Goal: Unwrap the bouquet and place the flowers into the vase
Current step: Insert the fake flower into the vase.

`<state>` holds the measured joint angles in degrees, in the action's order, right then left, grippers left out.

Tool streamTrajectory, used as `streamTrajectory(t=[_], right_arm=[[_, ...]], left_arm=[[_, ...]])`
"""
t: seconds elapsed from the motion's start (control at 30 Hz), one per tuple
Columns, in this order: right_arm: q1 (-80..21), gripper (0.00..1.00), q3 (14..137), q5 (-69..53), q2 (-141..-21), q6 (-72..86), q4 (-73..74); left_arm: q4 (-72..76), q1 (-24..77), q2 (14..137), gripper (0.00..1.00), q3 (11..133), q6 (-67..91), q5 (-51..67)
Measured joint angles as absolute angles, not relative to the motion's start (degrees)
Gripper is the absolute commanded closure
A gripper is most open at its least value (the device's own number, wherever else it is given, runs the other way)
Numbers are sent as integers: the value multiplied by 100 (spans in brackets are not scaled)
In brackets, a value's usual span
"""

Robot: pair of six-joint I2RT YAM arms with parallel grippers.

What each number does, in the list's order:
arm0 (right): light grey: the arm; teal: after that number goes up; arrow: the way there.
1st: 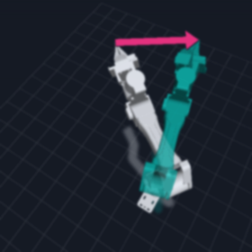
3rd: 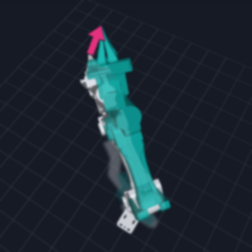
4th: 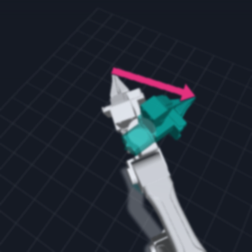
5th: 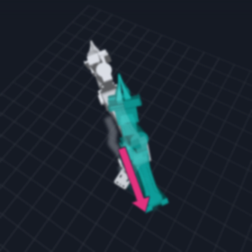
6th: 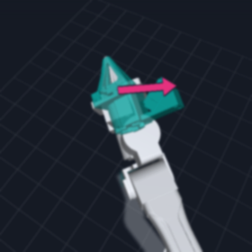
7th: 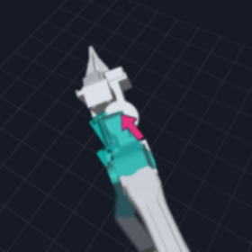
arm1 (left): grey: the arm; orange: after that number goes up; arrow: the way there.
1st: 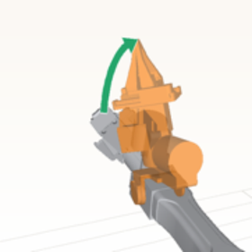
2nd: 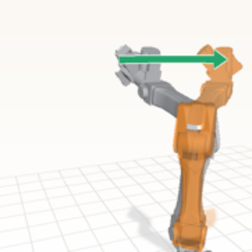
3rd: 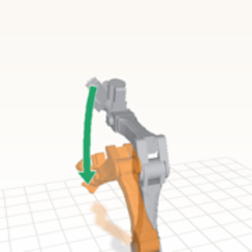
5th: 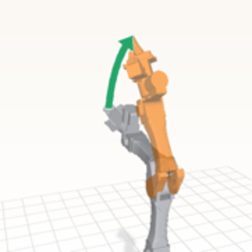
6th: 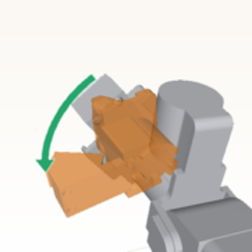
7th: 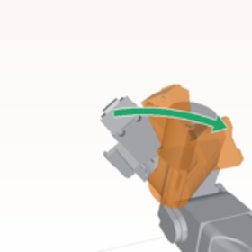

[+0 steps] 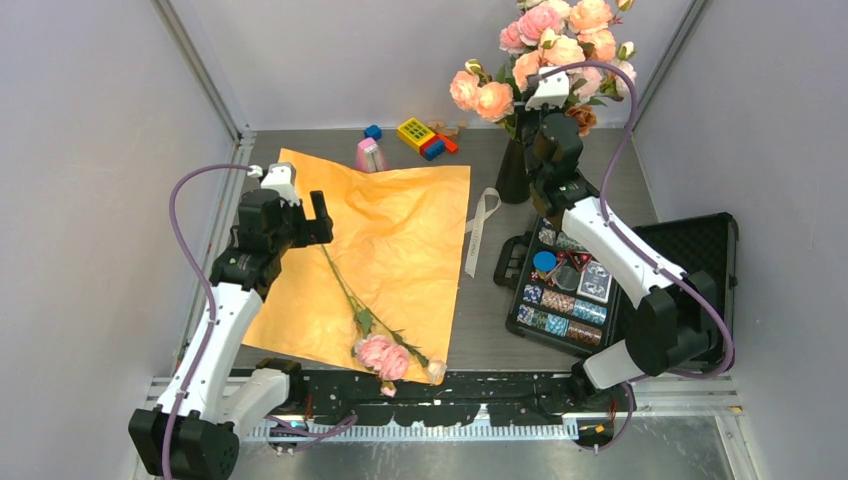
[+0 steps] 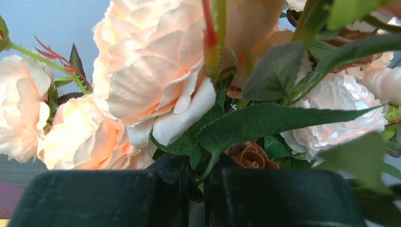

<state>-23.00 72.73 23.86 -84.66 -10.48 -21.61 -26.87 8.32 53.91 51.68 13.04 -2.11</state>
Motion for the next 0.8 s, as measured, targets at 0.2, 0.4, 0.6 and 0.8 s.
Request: streamTrajectory(t=[0.2, 0.4, 0.6, 0.8], right_arm=[[-2300, 100, 7150, 2469, -8490, -1028, -2303], [-2300, 100, 6984, 2558, -8519, -1017, -2471], [-2300, 100, 6897, 2582, -8576, -989, -2536], [-2300, 94, 6877, 2582, -8578, -952, -2534]], left_arm=[[-2687, 832, 5391, 2, 5168, 1302, -211], [-2687, 832, 5389, 2, 5168, 1302, -209], [-2687, 832, 5387, 2, 5166, 1299, -209], [-2687, 832, 5387, 2, 5166, 1297, -209]])
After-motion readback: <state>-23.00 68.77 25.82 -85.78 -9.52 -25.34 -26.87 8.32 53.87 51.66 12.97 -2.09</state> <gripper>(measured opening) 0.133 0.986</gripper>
